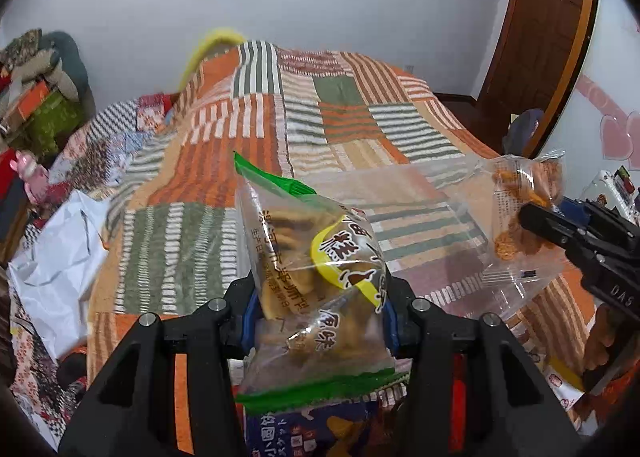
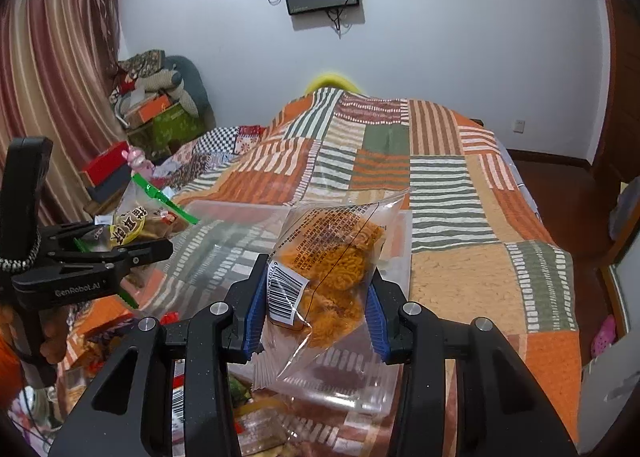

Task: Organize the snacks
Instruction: 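Carry both bags over the clear box and open both tools to drop them in, then move both open tools back to the snack pile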

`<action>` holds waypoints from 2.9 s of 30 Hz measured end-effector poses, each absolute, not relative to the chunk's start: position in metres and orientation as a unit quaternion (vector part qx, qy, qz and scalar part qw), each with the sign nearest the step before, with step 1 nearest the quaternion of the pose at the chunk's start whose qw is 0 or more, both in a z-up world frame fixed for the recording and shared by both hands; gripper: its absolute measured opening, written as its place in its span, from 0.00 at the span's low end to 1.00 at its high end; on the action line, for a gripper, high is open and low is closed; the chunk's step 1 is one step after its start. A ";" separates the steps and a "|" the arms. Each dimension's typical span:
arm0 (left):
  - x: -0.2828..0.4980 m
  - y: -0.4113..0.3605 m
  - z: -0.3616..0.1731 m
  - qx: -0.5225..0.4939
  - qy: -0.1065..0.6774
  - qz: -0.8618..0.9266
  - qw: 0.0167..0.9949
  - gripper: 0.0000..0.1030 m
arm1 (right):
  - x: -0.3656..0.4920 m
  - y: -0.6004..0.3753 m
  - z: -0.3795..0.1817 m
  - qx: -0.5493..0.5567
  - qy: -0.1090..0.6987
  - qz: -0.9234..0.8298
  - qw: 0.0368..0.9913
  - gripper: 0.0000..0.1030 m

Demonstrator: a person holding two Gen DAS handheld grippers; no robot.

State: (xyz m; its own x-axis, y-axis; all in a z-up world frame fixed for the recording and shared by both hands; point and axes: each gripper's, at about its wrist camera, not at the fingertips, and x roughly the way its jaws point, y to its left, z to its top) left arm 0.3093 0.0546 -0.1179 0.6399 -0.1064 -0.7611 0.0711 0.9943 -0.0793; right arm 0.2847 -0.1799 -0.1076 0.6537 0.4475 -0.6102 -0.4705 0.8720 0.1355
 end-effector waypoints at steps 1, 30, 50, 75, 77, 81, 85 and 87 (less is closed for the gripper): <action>0.312 0.055 -0.120 -0.021 0.425 -0.048 0.904 0.46 | 0.287 -0.179 -0.109 -0.017 0.334 0.255 0.907 0.38; 0.287 0.053 -0.102 0.010 0.398 -0.027 0.917 0.64 | 0.266 -0.178 -0.083 -0.040 0.328 0.263 0.906 0.61; 0.194 0.043 -0.092 0.022 0.394 -0.037 0.918 0.74 | 0.204 -0.205 -0.079 -0.038 0.331 0.247 0.910 0.61; 0.138 0.014 -0.125 -0.020 0.401 -0.037 0.915 0.85 | 0.162 -0.235 -0.155 0.022 0.426 0.237 0.873 0.61; 0.137 0.014 -0.128 -0.021 0.404 -0.039 0.914 0.85 | 0.162 -0.233 -0.164 0.034 0.438 0.244 0.865 0.61; 0.134 0.017 -0.133 -0.009 0.403 -0.031 0.914 0.85 | 0.162 -0.231 -0.173 0.041 0.448 0.250 0.857 0.61; 0.131 0.027 -0.138 -0.012 0.413 -0.028 0.910 0.85 | 0.162 -0.229 -0.175 0.052 0.447 0.257 0.855 0.54; 0.129 0.033 -0.141 -0.016 0.414 -0.026 0.910 0.85 | 0.162 -0.229 -0.176 0.056 0.448 0.263 0.853 0.46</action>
State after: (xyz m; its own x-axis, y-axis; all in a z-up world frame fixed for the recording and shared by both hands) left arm 0.1289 0.0330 -0.1409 0.6564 -0.0603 -0.7520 0.0346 0.9982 -0.0499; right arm 0.1622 -0.2289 -0.1757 0.4599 0.4986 -0.7348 -0.3990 0.8553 0.3306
